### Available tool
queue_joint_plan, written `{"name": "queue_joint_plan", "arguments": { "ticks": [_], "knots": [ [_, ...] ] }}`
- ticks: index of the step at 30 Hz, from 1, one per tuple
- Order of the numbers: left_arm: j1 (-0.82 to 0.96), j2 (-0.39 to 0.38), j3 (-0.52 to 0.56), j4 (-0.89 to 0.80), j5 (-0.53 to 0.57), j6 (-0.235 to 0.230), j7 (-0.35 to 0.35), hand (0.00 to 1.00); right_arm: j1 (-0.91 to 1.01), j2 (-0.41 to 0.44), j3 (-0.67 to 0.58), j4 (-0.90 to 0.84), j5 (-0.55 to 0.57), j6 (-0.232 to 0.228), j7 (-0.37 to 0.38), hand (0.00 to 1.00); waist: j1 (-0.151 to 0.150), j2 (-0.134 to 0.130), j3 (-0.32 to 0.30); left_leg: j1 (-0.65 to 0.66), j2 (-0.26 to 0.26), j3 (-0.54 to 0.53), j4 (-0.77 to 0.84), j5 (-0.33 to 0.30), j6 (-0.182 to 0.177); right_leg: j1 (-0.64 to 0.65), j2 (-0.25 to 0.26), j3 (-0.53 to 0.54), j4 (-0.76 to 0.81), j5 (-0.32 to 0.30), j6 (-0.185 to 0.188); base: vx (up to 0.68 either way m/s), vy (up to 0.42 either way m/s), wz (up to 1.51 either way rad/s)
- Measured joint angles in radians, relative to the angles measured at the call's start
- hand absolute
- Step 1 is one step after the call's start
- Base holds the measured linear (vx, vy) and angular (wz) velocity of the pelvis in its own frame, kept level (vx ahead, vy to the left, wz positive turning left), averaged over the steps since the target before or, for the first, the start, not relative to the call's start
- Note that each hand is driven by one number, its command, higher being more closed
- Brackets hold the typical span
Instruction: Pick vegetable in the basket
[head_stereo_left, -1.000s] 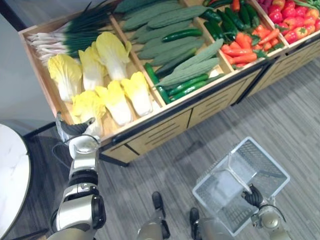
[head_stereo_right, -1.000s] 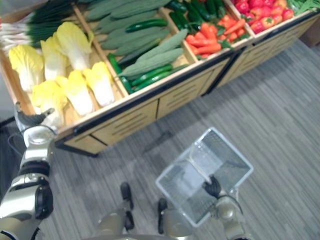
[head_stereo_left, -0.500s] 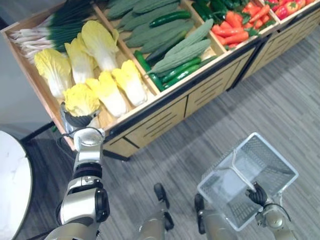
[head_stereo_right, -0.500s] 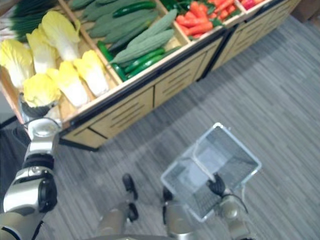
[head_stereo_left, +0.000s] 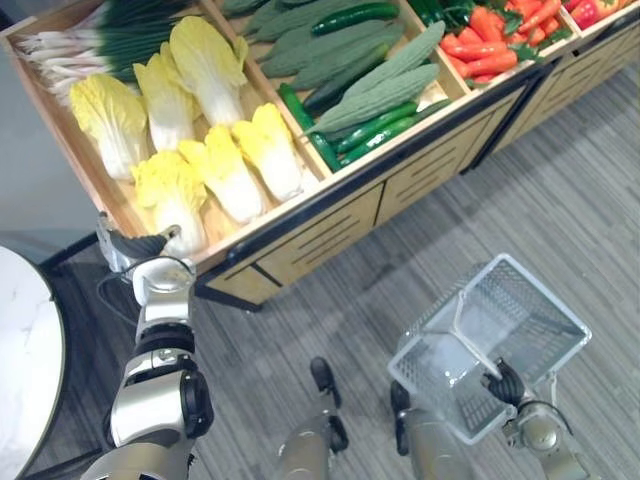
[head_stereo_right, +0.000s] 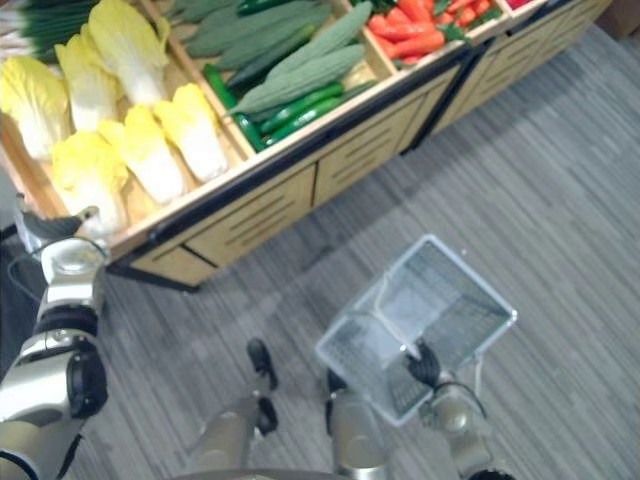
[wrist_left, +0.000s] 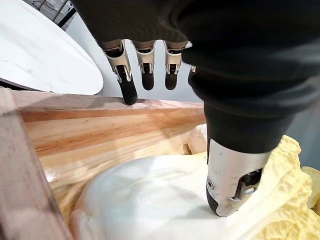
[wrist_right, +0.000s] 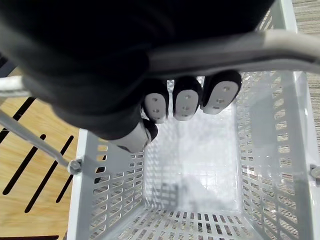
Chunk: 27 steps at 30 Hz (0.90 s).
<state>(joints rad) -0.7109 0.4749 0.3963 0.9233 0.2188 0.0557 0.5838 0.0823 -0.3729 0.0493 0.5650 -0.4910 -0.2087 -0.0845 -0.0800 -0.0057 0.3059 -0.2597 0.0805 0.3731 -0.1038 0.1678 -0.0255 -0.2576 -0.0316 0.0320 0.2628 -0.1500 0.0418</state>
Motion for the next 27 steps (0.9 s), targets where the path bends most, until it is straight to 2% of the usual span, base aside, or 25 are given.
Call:
{"name": "queue_joint_plan", "arguments": {
  "ticks": [7, 13, 25, 27],
  "knots": [
    [-0.014, 0.021, -0.020, 0.005, 0.003, -0.002, 0.010, 0.00, -0.011, -0.002, 0.015, 0.001, 0.002, 0.000, 0.000, 1.00, 0.001, -0.003, 0.001, -0.026, 0.002, -0.001, 0.000, 0.002, -0.002, -0.034, 0.002, -0.001, 0.021, -0.007, -0.001, 0.04, -0.045, 0.00],
    [-0.013, 0.031, -0.080, -0.009, 0.003, -0.003, 0.024, 0.00, -0.016, 0.001, 0.040, 0.001, 0.021, 0.000, -0.001, 1.00, 0.001, -0.008, 0.005, -0.033, 0.000, -0.010, 0.000, 0.006, -0.001, -0.037, 0.000, -0.009, 0.022, -0.007, -0.001, 0.04, -0.035, 0.05],
    [0.025, -0.092, -0.146, -0.162, 0.002, -0.003, 0.038, 0.00, -0.022, 0.042, 0.037, 0.001, 0.021, 0.001, -0.019, 1.00, -0.001, -0.026, 0.015, -0.035, -0.003, -0.016, 0.000, 0.007, -0.001, -0.035, -0.004, -0.015, 0.021, -0.007, -0.001, 0.05, -0.035, 0.01],
    [0.045, -0.112, -0.163, -0.185, 0.002, -0.004, 0.038, 0.00, -0.022, 0.042, 0.037, 0.001, 0.021, 0.001, -0.019, 1.00, -0.001, -0.026, 0.015, -0.034, -0.003, -0.010, 0.000, 0.013, 0.007, -0.036, -0.003, -0.011, 0.020, -0.007, -0.001, 0.07, -0.041, -0.07]
  ]
}}
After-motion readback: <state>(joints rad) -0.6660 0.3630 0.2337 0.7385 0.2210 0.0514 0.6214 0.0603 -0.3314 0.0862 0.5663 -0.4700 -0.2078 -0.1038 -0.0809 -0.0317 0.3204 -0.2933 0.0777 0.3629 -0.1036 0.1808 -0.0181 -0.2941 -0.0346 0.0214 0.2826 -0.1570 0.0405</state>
